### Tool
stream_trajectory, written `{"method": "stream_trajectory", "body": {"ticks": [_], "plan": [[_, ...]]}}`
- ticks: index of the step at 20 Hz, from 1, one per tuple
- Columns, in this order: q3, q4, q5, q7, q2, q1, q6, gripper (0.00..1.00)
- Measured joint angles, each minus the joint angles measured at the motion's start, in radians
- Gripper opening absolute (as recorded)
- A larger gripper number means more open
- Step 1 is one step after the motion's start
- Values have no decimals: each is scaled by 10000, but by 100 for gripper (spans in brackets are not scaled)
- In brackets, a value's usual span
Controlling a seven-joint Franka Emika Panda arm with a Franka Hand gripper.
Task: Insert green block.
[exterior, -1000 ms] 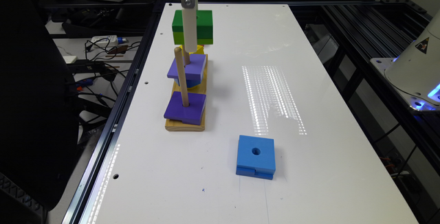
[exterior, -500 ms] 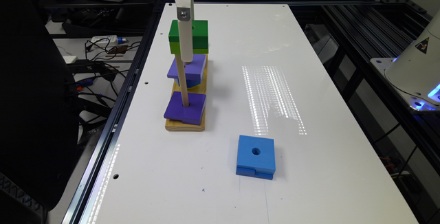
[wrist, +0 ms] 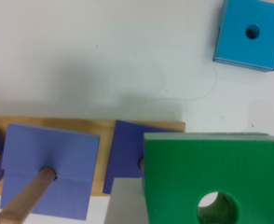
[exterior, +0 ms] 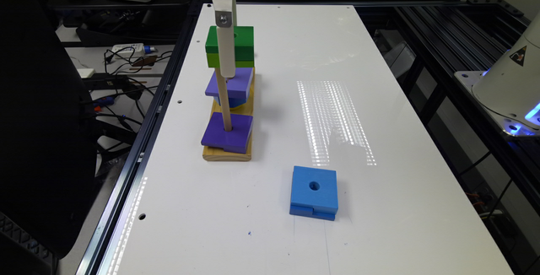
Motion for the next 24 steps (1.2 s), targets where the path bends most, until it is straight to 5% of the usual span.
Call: {"method": "stream_trajectory", "body": {"ticks": [24], "plan": [[51,-2,4,-4,27,-6,157,0]]}}
